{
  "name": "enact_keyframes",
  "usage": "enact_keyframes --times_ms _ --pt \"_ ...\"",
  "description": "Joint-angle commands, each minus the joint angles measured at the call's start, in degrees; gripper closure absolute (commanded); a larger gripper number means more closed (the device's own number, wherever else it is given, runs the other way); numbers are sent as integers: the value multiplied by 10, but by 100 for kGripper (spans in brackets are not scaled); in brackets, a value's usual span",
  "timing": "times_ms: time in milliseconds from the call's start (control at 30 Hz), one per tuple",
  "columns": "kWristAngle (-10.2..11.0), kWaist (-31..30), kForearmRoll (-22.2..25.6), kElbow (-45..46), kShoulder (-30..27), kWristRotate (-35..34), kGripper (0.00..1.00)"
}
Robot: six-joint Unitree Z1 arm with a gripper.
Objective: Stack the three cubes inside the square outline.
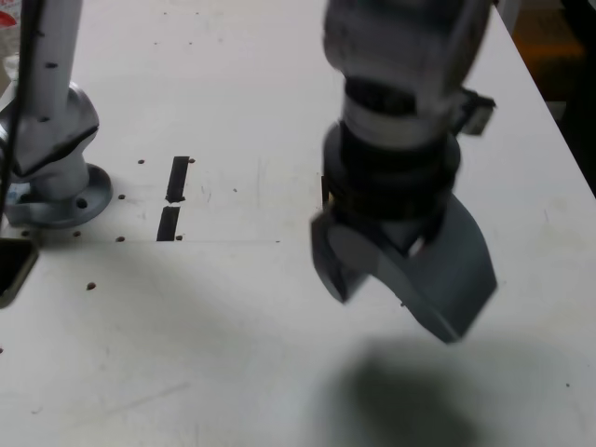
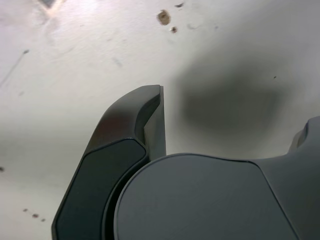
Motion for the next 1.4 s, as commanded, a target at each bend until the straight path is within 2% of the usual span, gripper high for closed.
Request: enact_keyframes --times_ms 0,267,733,1367 --pt "0 5 -6 -6 10 4 0" --pt "2 32 -34 -10 35 23 0" --pt "6 82 -39 -4 43 65 0" --pt "-11 143 -71 13 58 116 0"
